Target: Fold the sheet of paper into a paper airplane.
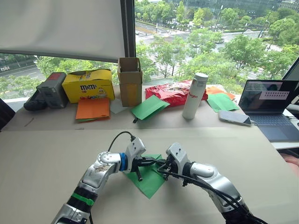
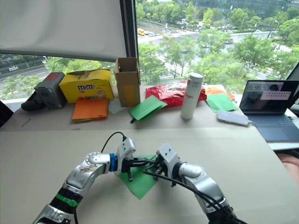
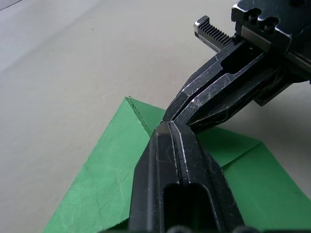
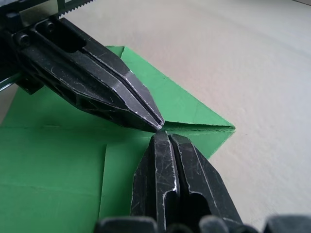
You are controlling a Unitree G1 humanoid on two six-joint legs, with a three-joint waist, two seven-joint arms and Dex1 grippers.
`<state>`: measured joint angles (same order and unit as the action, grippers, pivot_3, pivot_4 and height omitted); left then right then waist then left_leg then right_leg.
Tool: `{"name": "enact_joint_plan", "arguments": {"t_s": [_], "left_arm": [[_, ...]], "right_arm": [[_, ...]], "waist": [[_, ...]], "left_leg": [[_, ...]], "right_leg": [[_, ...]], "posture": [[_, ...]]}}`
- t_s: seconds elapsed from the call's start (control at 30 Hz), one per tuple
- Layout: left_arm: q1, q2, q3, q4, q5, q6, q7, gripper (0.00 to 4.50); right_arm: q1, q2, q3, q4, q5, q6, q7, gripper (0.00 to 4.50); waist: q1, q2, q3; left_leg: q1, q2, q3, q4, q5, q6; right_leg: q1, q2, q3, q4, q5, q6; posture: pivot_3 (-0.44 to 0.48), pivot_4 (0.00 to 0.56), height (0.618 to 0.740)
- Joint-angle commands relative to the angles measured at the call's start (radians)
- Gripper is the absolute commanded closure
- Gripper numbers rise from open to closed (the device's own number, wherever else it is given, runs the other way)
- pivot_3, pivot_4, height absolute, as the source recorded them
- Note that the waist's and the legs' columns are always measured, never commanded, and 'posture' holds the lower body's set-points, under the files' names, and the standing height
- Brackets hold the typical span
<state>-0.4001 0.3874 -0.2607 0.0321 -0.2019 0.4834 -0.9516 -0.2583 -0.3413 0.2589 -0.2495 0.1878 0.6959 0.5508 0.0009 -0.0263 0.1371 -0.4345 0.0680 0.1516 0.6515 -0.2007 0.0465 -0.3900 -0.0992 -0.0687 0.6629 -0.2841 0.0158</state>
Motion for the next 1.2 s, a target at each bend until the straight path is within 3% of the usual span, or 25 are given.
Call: {"name": "enact_joint_plan", "arguments": {"t_s": [0.03, 0.53, 0.87, 1.2], "left_arm": [[0.004, 0.0, -0.009, -0.009, -0.003, -0.005, -0.001, 4.47], [0.017, 0.0, -0.059, 0.003, 0.024, -0.022, 0.0, 4.47], [-0.011, 0.013, -0.058, 0.052, 0.033, -0.037, -0.014, 4.47], [-0.065, 0.011, -0.073, 0.123, 0.031, -0.052, -0.057, 4.47]], "right_arm": [[0.012, 0.002, -0.053, 0.005, 0.021, 0.039, -0.023, 4.5], [-0.033, -0.025, 0.006, 0.079, -0.042, -0.061, 0.003, 4.5], [0.088, -0.103, 0.056, -0.016, -0.044, -0.069, 0.059, 4.5], [0.111, -0.164, 0.147, -0.093, -0.135, -0.122, 0.073, 4.5]], "waist": [[0.0, 0.0, 0.0], [-0.001, 0.0, 0.0], [0.0, 0.0, 0.0], [-0.003, 0.0, -0.001]], "left_leg": [[0.0, 0.0, 0.0, 0.0, 0.0, 0.0], [0.0, 0.0, 0.0, 0.0, 0.0, 0.001], [0.001, 0.0, 0.0, 0.0, -0.001, 0.001], [0.002, 0.0, -0.001, -0.002, -0.002, 0.002]], "right_leg": [[0.0, 0.0, 0.0, 0.0, 0.0, 0.0], [0.0, 0.0, 0.0, 0.0, 0.0, 0.0], [0.001, 0.0, 0.0, -0.001, 0.0, 0.0], [0.002, 0.0, 0.0, -0.002, 0.0, 0.0]], "posture": [[0.0, 0.15, 0.739], [0.0, 0.15, 0.739], [0.0, 0.15, 0.739], [0.0, 0.15, 0.739]]}}
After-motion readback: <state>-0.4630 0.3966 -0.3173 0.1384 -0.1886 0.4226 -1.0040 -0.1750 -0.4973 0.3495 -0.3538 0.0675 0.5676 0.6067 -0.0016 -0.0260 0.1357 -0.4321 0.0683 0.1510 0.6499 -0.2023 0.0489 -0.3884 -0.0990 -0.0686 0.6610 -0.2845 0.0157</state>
